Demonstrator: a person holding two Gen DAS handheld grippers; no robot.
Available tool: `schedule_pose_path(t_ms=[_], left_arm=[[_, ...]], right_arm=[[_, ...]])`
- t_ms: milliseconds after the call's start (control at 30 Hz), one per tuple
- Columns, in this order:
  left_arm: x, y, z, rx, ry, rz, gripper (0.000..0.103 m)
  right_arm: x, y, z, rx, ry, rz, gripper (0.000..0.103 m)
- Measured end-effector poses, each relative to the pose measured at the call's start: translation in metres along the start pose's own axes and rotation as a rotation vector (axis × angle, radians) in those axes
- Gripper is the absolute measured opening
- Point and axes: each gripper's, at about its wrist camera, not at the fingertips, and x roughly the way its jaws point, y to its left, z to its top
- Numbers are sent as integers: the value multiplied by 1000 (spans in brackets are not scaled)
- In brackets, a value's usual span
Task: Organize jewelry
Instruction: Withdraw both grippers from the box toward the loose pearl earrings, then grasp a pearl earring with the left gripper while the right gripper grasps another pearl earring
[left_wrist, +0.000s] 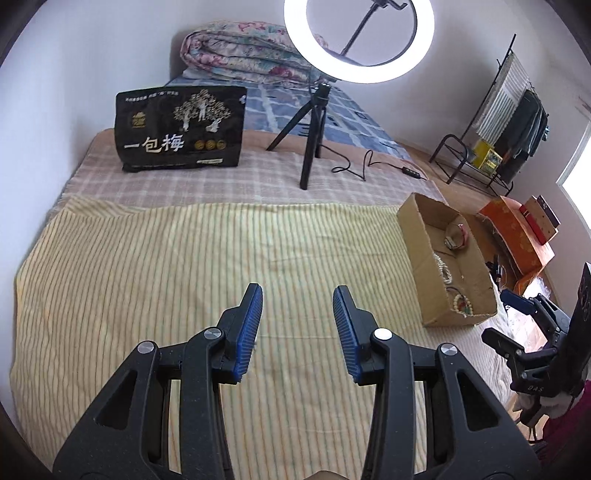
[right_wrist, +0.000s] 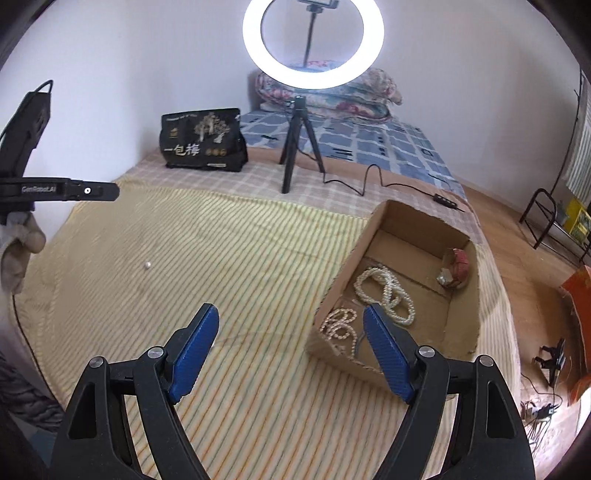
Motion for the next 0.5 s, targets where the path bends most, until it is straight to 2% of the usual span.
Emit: schedule_pose_path(t_ms=[200, 433, 500], left_arm=[[17, 28, -19, -31, 69, 28, 40], [43, 37, -34, -43, 134, 31, 40], [50, 36, -37, -44, 153, 24, 40]], right_arm=[[20, 24, -19, -64, 43, 70, 80], [50, 41, -31, -97, 125, 153, 80], [59, 46, -35, -123, 151, 160, 73]])
